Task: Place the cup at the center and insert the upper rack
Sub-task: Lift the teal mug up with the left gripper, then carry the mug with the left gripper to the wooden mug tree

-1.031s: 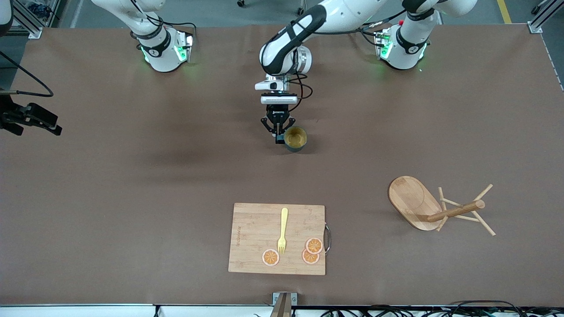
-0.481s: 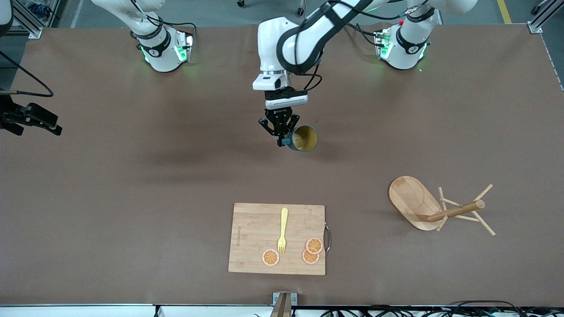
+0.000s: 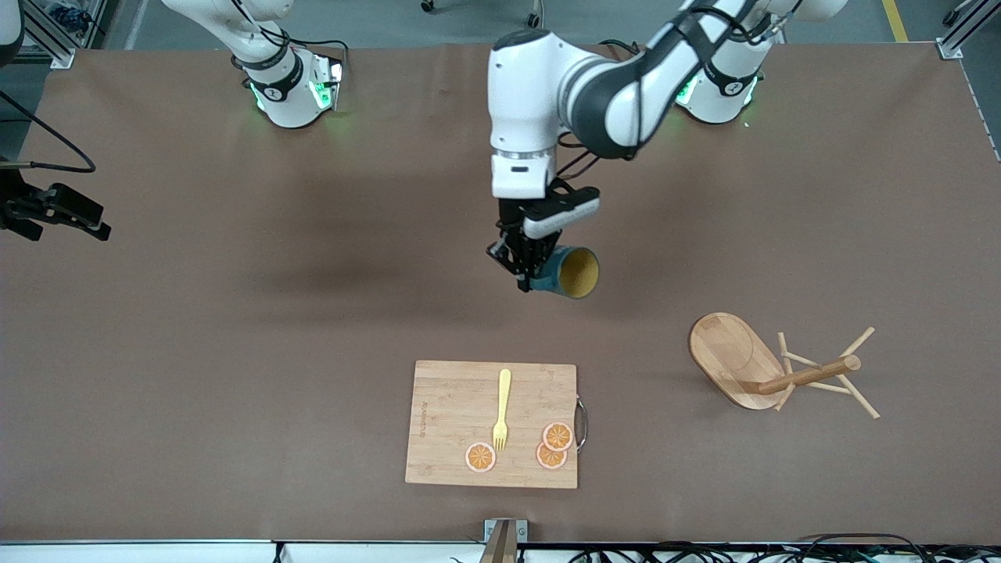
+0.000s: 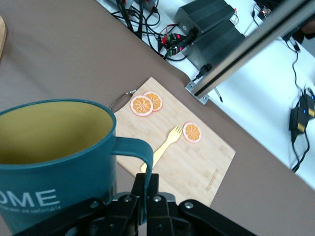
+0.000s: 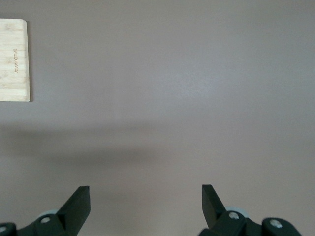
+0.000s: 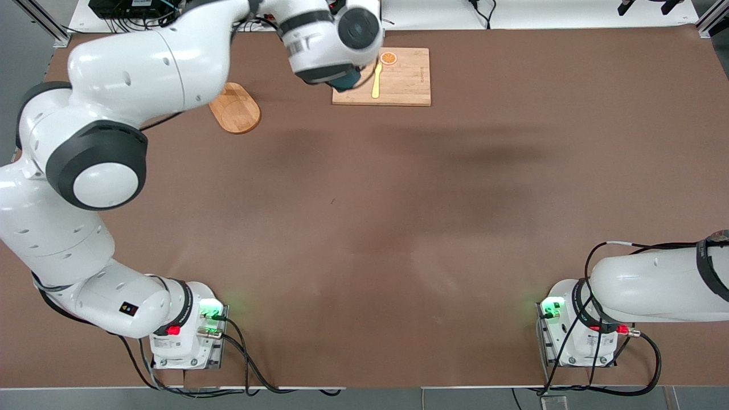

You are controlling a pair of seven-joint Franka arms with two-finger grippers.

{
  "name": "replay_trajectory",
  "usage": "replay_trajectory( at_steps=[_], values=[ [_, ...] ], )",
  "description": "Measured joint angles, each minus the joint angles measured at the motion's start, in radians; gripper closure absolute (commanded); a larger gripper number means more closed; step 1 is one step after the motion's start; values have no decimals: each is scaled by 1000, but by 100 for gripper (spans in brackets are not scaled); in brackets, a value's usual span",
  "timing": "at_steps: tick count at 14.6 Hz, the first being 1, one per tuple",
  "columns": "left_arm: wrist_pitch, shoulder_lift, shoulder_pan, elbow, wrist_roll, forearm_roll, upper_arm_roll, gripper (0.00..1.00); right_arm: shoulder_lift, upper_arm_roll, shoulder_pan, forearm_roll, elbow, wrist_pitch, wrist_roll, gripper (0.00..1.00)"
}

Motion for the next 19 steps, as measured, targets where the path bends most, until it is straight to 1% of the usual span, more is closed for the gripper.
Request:
replay_trajectory(
  at_steps=[5, 7, 8, 9, 10, 13, 15, 16, 17, 19],
  values=[
    [57, -20, 98, 23, 2, -192, -4, 100, 1, 0, 0, 0, 0, 0, 0, 0],
    [82, -37, 155, 20, 3, -261, -27, 100, 1, 0, 0, 0, 0, 0, 0, 0],
    [99, -44, 205, 13, 5, -287, -60, 100, 1, 0, 0, 0, 0, 0, 0, 0],
    [121, -50, 273, 0, 7, -312, -109, 100, 1, 0, 0, 0, 0, 0, 0, 0],
    [142, -53, 358, -15, 8, -336, -174, 100, 1, -1, 0, 0, 0, 0, 0, 0],
    [218, -53, 670, -81, 16, -388, -399, 100, 1, -1, 0, 0, 0, 0, 0, 0],
    [323, -43, 882, -155, 21, -402, -534, 100, 1, -1, 0, 0, 0, 0, 0, 0],
    [379, -27, 968, -191, 33, -403, -582, 100, 1, 0, 0, 0, 0, 0, 0, 0],
    [428, -2, 1028, -216, 56, -405, -606, 100, 1, 0, 0, 0, 0, 0, 0, 0],
    [499, 61, 1086, -233, 89, -406, -613, 100, 1, 0, 0, 0, 0, 0, 0, 0]
  ],
)
